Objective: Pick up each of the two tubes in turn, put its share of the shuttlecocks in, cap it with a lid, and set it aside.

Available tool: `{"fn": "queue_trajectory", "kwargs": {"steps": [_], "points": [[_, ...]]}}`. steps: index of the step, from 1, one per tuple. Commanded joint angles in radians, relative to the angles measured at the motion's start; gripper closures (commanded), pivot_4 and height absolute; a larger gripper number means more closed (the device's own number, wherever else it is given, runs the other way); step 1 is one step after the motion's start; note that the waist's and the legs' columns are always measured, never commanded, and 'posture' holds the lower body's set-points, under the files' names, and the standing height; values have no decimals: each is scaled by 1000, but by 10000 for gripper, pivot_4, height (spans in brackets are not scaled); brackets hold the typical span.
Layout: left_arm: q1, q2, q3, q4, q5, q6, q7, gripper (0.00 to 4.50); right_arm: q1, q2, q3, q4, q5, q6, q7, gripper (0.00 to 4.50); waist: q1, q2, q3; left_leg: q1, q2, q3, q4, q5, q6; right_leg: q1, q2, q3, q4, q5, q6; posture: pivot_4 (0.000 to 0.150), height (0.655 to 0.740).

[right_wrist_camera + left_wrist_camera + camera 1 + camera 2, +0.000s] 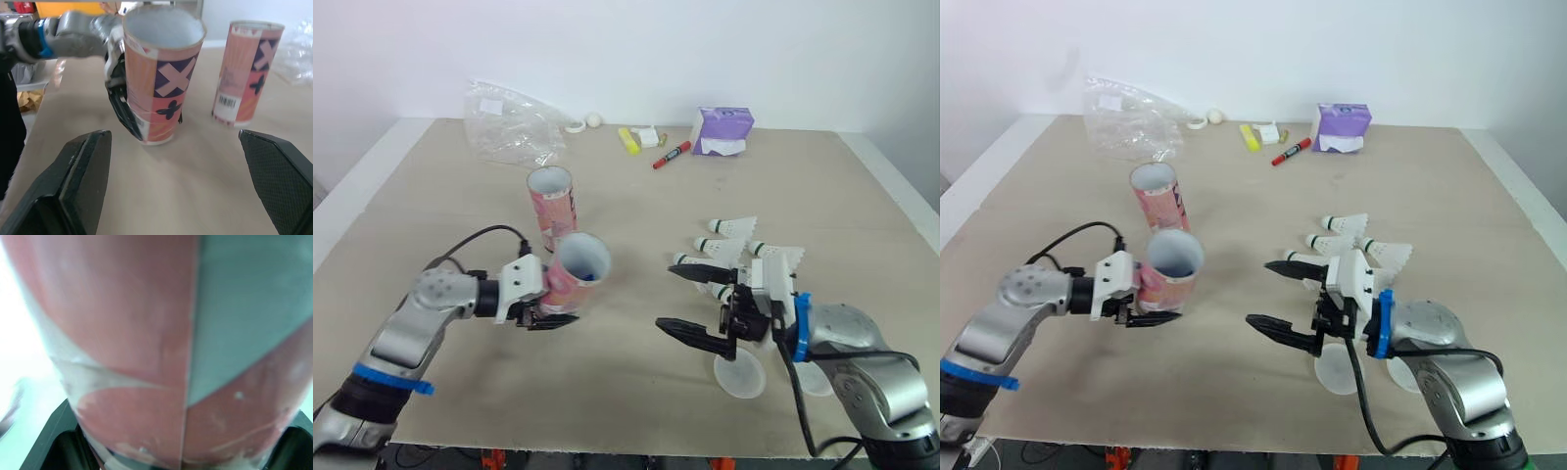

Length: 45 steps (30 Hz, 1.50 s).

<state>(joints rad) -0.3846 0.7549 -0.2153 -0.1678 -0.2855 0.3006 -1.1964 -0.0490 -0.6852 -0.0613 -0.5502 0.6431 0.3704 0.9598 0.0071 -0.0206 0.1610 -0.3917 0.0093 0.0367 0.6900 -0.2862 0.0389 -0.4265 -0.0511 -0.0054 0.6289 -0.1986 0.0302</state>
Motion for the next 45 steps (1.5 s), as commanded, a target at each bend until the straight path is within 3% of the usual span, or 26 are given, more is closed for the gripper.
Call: {"fn": "queue_trajectory", "kwargs": {"steps": [1,8,21,27,32,39,45], "points": [[-95,1,-104,-24,71,18,-59,14214,71,-28,-60,-68,20,-18,18,0,2,0,0,0,0,-1,0,0,0,0,1,1,0,-1,1,1500,7400],[-208,-28,-217,-7,228,52,-27,14214,139,-20,-89,-84,-1,-41,-12,0,2,-1,0,1,1,-1,0,0,0,0,6,6,0,-4,7,1500,7400],[-245,-80,-272,-18,302,160,-14,14214,162,-6,-109,-86,25,-28,-74,0,4,0,0,2,1,0,4,0,0,3,6,7,1,-4,6,1500,7400],[-236,-85,-279,-31,314,189,-11,14214,308,-16,-313,-153,131,91,-207,0,6,0,0,2,0,-1,4,0,0,4,5,8,1,-4,7,1500,7400],[-238,-88,-287,-27,319,195,-10,14214,425,30,-414,-241,106,145,-378,0,5,1,-1,3,0,0,4,0,0,4,5,9,1,-4,7,1500,7400],[-243,-94,-289,-12,325,185,-13,14214,510,120,-381,-387,150,264,-619,0,5,4,-3,4,1,0,4,1,1,4,5,10,2,-4,6,1500,7400],[-256,-108,-286,11,332,172,-9,14214,493,189,-342,-379,173,330,-764,0,5,4,-4,4,-1,0,5,1,1,5,5,12,2,-4,6,1500,7400]]}}
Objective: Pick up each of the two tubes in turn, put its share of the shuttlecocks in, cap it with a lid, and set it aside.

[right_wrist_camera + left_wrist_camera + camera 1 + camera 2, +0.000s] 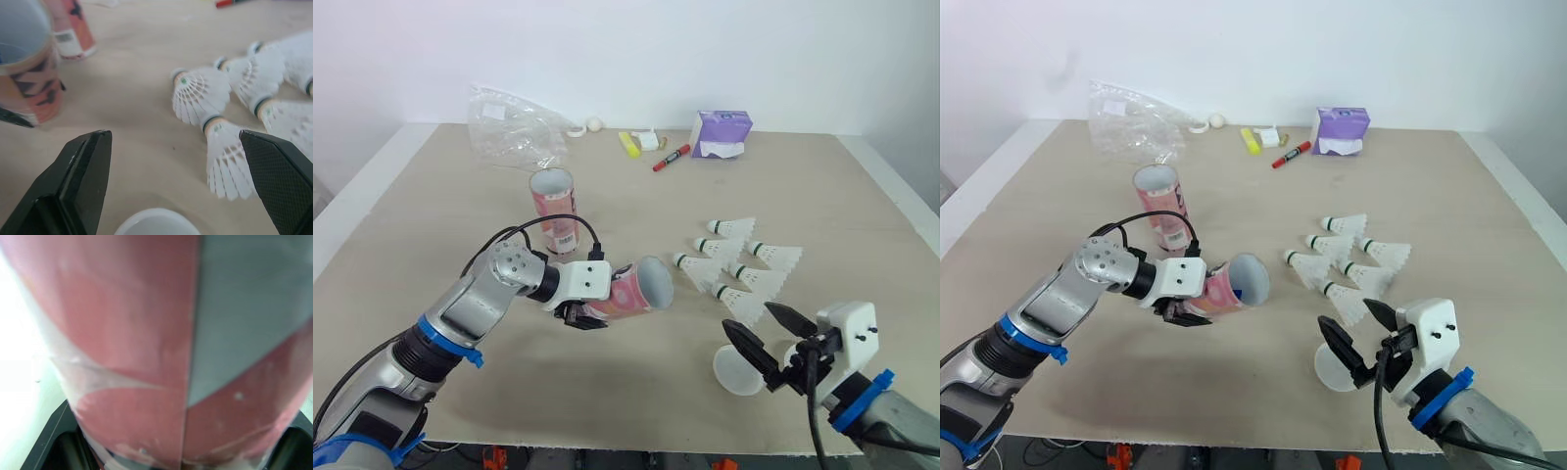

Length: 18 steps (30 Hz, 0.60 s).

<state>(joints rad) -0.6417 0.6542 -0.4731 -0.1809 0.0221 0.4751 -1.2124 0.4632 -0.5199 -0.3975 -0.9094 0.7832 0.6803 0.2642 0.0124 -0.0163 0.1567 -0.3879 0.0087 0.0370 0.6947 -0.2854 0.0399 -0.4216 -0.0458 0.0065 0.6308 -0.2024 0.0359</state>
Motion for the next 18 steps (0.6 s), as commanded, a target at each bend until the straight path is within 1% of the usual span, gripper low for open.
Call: {"fn": "queue_trajectory", "kwargs": {"steps": [1,9,14,18], "points": [[0,-9,-29,23,25,-1,7,14214,-26,31,-6,-13,40,30,-86,0,0,0,0,0,0,0,0,0,0,0,0,1,0,0,0,1500,7400],[9,-6,-21,8,23,7,7,14214,-42,55,27,14,37,61,-135,0,0,0,0,0,-3,0,0,1,2,0,0,6,0,0,1,1500,7400],[13,-5,-18,6,23,9,11,14214,-79,93,102,12,29,76,-192,0,0,0,0,0,-3,0,0,1,2,0,1,6,0,0,1,1500,7400],[15,-7,-17,1,21,14,14,14214,-103,107,102,42,35,82,-216,0,0,0,0,-1,-3,0,0,1,2,0,1,7,0,0,2,1500,7400]]}}
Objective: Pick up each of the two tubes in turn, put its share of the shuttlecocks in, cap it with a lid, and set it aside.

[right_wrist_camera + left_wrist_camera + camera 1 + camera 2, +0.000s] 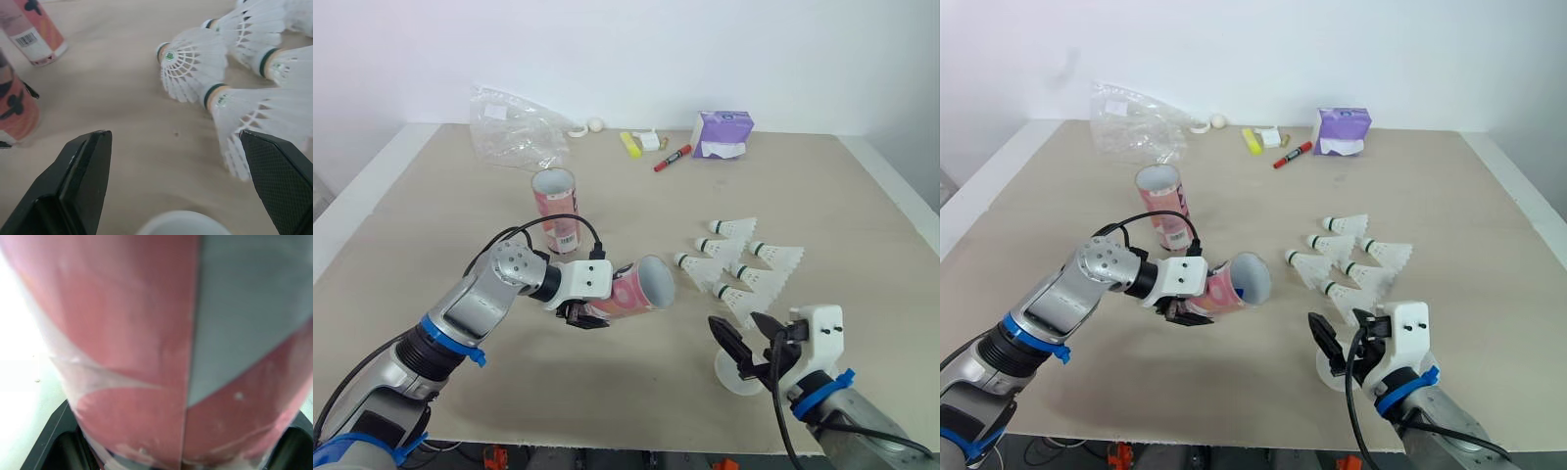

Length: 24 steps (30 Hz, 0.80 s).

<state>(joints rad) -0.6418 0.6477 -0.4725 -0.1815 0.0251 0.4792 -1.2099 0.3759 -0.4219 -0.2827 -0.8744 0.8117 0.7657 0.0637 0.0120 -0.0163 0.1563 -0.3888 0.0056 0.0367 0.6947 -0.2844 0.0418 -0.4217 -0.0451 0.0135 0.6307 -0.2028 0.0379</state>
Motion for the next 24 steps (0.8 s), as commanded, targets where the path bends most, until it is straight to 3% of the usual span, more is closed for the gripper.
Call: {"fn": "queue_trajectory", "kwargs": {"steps": [1,14,16,17,24], "points": [[16,-1,-18,2,17,10,12,14214,-20,7,-11,13,4,-2,-15,0,0,0,0,0,0,0,0,0,0,0,0,0,0,0,0,1500,7400],[33,-3,-18,-18,19,30,27,14214,-153,23,-26,141,37,27,-54,0,0,0,0,-1,0,0,0,0,0,0,1,1,0,0,1,1500,7400],[36,-2,-17,-22,19,35,30,14837,-167,45,-35,156,60,35,-79,7159,0,0,0,-1,-1,0,0,0,0,0,1,1,0,0,1,1500,7400],[37,-2,-17,-24,19,37,31,14837,-173,51,-39,162,64,39,-87,8393,0,0,0,-1,-1,-1,0,0,0,0,1,1,0,0,1,1500,7400],[45,-2,-17,-36,19,49,38,14837,-175,53,-33,178,55,50,-96,41820,0,0,0,-1,-1,0,0,0,0,0,1,2,0,0,1,1500,7400]]}}
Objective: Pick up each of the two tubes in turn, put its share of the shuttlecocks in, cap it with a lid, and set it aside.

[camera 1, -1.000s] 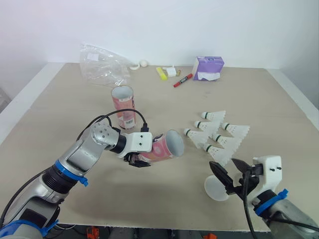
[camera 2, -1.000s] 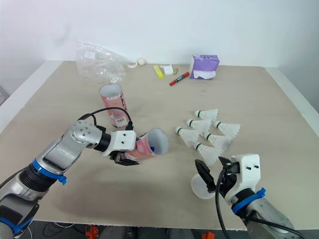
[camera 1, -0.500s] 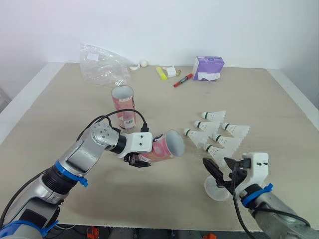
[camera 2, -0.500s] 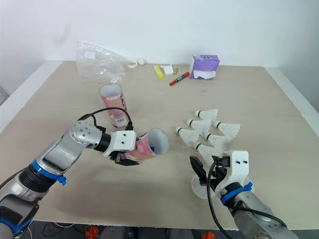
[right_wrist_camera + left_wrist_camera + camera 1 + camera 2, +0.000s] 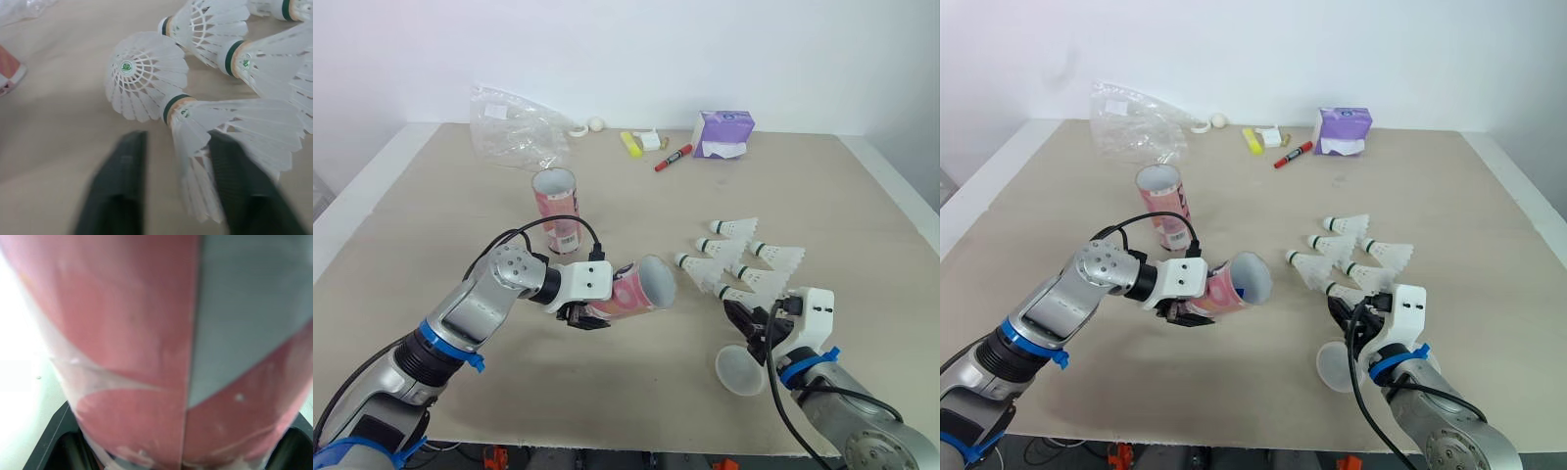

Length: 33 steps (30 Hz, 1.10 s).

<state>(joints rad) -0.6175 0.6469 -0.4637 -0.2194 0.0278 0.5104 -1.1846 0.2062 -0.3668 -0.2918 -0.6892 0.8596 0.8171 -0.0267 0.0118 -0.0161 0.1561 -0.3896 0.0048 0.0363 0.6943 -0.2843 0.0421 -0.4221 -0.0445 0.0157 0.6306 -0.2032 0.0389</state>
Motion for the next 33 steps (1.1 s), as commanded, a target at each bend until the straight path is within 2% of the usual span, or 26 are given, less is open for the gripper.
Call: {"fn": "queue_trajectory", "kwargs": {"steps": [1,9,14,19,23,26,28,31,33], "points": [[21,-2,-26,1,16,19,13,14837,-6,-2,-23,-5,5,-1,-6,44293,0,0,0,0,0,0,0,0,0,0,0,0,0,0,0,1500,7400],[12,-19,-28,21,22,17,22,14837,2,-11,-29,-10,-15,-10,3,44293,0,0,0,0,0,0,0,0,0,0,0,0,0,0,0,1500,7400],[7,-25,-28,31,23,11,20,14837,13,-62,-65,-70,7,2,22,44293,0,1,0,0,-2,0,0,1,1,0,-1,1,0,0,1,1500,7400],[-6,-27,-31,68,29,-16,11,14837,18,-249,-213,-174,187,63,82,44293,0,1,-1,-1,-6,-1,0,2,4,1,-4,2,0,1,4,1500,7400],[-16,-33,-37,97,33,-40,2,14837,13,-453,-336,-203,314,66,223,44293,0,1,-1,0,-9,-1,-1,4,8,2,-8,2,-1,2,7,1500,7400],[-22,-39,-43,117,34,-51,-1,14837,-51,-609,-331,-252,151,-102,506,44293,-1,1,0,0,-10,-2,-1,5,9,4,-8,1,-2,3,7,1500,7400],[-25,-43,-43,126,34,-56,-3,14837,-66,-660,-294,-264,37,-215,653,44293,0,1,-1,1,-11,-2,0,6,10,4,-9,1,-2,3,8,1500,7400],[-23,-45,-41,129,33,-50,-2,14837,-70,-712,-185,-248,-135,-328,751,44293,1,-3,-1,0,-11,-7,-1,6,10,6,-9,-5,-4,2,8,1500,7400],[-17,-44,-35,116,26,-34,-2,14837,-90,-715,-118,-234,-196,-364,769,44293,1,-3,-1,-1,-11,-7,0,6,10,6,-10,-5,-6,2,8,1500,7400]]}}
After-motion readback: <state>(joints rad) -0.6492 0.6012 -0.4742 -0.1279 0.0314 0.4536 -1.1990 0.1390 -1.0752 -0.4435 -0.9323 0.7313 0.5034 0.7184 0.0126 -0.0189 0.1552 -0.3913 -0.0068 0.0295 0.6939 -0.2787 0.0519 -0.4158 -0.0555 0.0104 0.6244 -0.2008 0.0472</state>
